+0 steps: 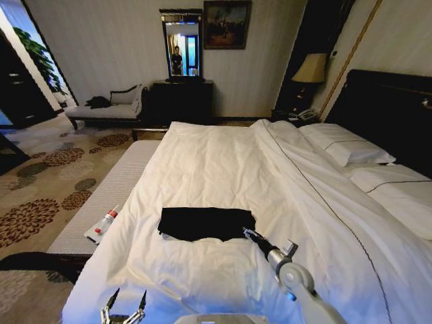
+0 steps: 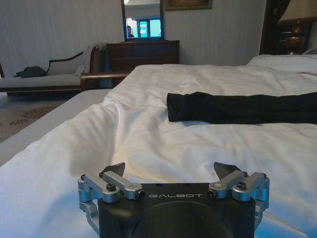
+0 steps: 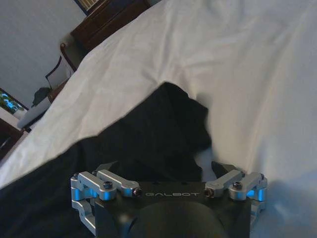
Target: Fold the clothes on the bed.
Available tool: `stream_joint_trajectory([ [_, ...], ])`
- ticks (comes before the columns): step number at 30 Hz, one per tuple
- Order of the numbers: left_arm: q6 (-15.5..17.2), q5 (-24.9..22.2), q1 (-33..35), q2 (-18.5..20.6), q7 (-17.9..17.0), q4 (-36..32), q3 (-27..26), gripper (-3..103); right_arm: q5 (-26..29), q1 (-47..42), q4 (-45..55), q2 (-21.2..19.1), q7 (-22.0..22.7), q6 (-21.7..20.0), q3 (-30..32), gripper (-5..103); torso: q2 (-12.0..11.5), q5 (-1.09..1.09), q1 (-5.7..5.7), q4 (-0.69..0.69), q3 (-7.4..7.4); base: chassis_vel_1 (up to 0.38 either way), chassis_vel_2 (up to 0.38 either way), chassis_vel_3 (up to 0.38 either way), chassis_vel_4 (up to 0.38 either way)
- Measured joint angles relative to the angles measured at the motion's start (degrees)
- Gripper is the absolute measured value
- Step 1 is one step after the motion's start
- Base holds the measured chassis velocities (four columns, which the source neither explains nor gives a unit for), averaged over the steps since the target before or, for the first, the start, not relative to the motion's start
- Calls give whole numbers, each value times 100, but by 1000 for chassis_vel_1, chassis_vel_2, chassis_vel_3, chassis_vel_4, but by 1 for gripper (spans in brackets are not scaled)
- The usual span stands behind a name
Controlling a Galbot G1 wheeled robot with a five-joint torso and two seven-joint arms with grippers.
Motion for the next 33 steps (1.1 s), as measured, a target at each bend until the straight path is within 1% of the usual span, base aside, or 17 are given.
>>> stream_joint_trajectory([
  [5,0,0,0,0,0,-1,0,100,71,68,-120,47,-39,60,-47,100,0,-1,0,0,0,0,0,0,0],
  [9,0,-1,0,0,0,-2,0,100,409,302,-302,205,0,58,-89,100,0,-1,0,0,0,0,0,0,0],
  [12,0,-1,0,0,0,-2,-1,100,493,363,-377,285,18,57,-105,100,0,0,0,1,0,0,0,0,0],
  [13,0,-1,0,-1,0,-2,-1,100,570,418,-451,372,37,49,-129,102,0,-2,0,0,0,0,0,0,0],
  [14,0,-1,0,0,0,-2,-1,100,572,432,-471,398,39,47,-144,97,0,-2,0,0,0,0,0,0,0],
  [15,0,-1,0,0,0,-2,-1,100,572,432,-471,398,39,47,-144,97,0,-2,0,0,0,0,0,0,0],
  [17,0,-1,1,-1,0,-2,-1,100,560,474,-517,454,40,47,-192,94,0,-1,0,0,0,0,0,0,0],
  [19,0,0,1,-1,1,-2,-1,100,555,537,-591,517,53,65,-226,83,0,-1,0,0,0,0,0,0,0],
  [20,0,0,1,-1,1,-2,-1,100,555,537,-591,517,53,65,-226,83,0,-1,0,0,0,0,0,0,0],
  [23,0,-1,0,-1,1,-2,-1,100,534,552,-651,538,54,123,-238,66,0,-1,0,0,0,0,0,0,0],
  [25,0,-1,0,-1,2,-2,-1,100,532,553,-653,541,55,127,-238,66,0,-1,0,0,0,0,0,0,0],
  [28,0,-1,0,-1,3,-2,-1,100,504,563,-660,618,105,132,-246,50,0,0,0,1,0,0,0,0,0],
  [29,0,-1,0,-1,3,-2,-1,100,504,563,-660,618,105,132,-246,50,0,0,0,1,0,0,0,0,0],
  [30,-1,-1,0,-1,4,-2,-1,100,493,563,-659,633,113,132,-254,45,0,0,0,1,0,0,0,0,0],
  [31,-1,-1,1,-1,4,-2,-1,100,478,564,-659,650,119,132,-263,45,0,0,0,1,0,0,0,0,0],
  [32,-1,-1,0,-1,4,-2,-1,100,450,571,-660,688,132,136,-285,34,0,0,0,1,0,0,0,0,0],
  [33,-1,-1,0,-1,5,-2,-1,100,446,582,-664,705,135,144,-291,28,0,0,0,1,0,0,0,0,0],
])
